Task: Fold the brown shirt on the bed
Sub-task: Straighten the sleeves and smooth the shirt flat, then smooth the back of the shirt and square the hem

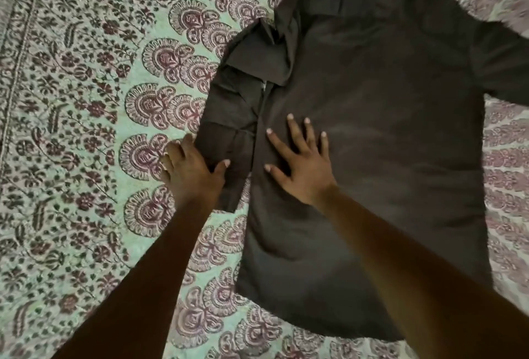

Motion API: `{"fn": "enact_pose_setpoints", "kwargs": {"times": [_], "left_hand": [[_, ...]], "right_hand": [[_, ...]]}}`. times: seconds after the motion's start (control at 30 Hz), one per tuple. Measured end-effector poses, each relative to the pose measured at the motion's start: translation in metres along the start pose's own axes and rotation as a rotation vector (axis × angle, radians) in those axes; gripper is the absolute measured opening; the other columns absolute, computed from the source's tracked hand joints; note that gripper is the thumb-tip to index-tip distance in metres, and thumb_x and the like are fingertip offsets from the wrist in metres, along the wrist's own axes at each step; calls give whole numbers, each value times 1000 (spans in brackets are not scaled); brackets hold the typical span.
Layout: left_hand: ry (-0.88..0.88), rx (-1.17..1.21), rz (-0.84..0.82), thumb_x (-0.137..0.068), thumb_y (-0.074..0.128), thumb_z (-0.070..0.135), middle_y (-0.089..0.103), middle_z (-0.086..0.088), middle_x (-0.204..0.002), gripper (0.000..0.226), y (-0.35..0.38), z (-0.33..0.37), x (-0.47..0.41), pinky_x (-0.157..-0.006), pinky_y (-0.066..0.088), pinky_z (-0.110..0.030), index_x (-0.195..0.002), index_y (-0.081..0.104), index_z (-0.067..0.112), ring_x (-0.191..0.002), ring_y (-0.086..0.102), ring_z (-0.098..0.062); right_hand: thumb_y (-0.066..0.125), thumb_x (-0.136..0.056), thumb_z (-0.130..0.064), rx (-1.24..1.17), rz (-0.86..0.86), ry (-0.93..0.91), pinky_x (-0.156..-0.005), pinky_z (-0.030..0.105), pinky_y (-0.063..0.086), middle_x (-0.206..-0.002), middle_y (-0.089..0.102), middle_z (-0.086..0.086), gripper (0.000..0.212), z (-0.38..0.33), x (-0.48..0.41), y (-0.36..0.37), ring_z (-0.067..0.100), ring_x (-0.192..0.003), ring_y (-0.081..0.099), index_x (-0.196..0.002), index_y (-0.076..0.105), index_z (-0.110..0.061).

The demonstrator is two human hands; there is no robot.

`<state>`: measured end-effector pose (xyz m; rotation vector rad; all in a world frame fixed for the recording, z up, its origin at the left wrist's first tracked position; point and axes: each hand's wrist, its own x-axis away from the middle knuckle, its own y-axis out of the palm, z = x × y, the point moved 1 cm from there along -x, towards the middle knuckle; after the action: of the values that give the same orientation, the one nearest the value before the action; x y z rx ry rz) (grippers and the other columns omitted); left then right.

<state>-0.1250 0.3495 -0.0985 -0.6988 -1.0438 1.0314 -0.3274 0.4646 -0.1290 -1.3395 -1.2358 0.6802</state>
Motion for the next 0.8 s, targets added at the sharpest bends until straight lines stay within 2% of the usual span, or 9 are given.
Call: {"fn": "enact_pose_setpoints", "kwargs": {"times": [0.1, 0.2, 0.3, 0.4, 0.53, 0.6, 0.63, 0.7, 0.8], "left_hand": [[39, 97, -114, -83, 81, 34, 65, -17, -123, 58, -12, -8, -17, -101, 46, -51, -130, 52, 14, -121, 58, -40], [100, 144, -76, -88, 78, 29, 71, -13, -93, 29, -37, -15, -33, -82, 51, -39, -112, 71, 14, -93, 67, -34], [70, 328, -33, -92, 76, 23, 64, -10, -93, 24, -64, -32, -60, -73, 36, -28, -108, 71, 5, -86, 56, -22], [98, 491, -84, -93, 74, 26, 62, -7, -87, 21, -92, -54, -97, -64, 40, -28, -96, 65, 7, -84, 60, -25], [212, 530, -80, -97, 69, 23, 63, 7, -70, 22, -136, -84, -139, -63, 42, -18, -78, 64, 15, -68, 57, -9], [278, 510, -29, -98, 67, 18, 70, 20, -75, 18, -160, -98, -157, -69, 43, -9, -83, 69, 26, -71, 59, 11], [299, 475, -15, -99, 66, 16, 73, 16, -79, 14, -168, -104, -165, -69, 42, -6, -88, 71, 23, -72, 60, 12], [318, 355, 44, -99, 65, 18, 74, -8, -86, 14, -184, -117, -186, -67, 43, -17, -97, 75, 9, -76, 65, -10], [273, 262, 153, -98, 57, 35, 73, -20, -91, 31, -207, -127, -214, -73, 48, -36, -101, 74, 10, -84, 67, -34]], "right_hand": [[40, -102, -63, -25, 43, -58, -124, 65, 14, -176, 4, 1, 68, -33, 18, 15, 36, -161, 3, -164, 23, -39], [47, -104, -45, -152, 151, 4, -122, 61, 27, -170, 29, 3, 53, -49, 25, 19, 36, -158, 23, -154, 48, -28], [56, -98, -26, -320, 320, 178, -97, 53, 55, -134, 64, 14, 39, -63, 1, 1, 39, -122, 61, -131, 68, -11], [64, -97, -19, -526, 379, 340, -81, 42, 58, -108, 71, 13, 26, -88, -41, -39, 30, -93, 70, -119, 73, -7], [69, -91, -58, -909, 200, 756, -94, 39, 54, -115, 73, 4, 55, -128, -124, -74, 21, -102, 68, -128, 66, -18], [75, -63, -84, -1238, 256, 916, -94, 49, 58, -112, 75, 1, 83, -140, -170, -66, 27, -100, 74, -119, 64, -24], [79, -48, -88, -1377, 305, 942, -93, 54, 60, -111, 75, 2, 97, -135, -193, -44, 30, -98, 74, -118, 62, -24], [93, -41, -73, -1539, 409, 973, -94, 58, 59, -119, 71, 8, 107, -147, -226, -34, 34, -104, 72, -126, 52, -22], [93, -74, -20, -1630, 524, 1059, -105, 44, 53, -129, 61, 11, 83, -195, -232, -72, 30, -113, 63, -141, 43, -19]]}}
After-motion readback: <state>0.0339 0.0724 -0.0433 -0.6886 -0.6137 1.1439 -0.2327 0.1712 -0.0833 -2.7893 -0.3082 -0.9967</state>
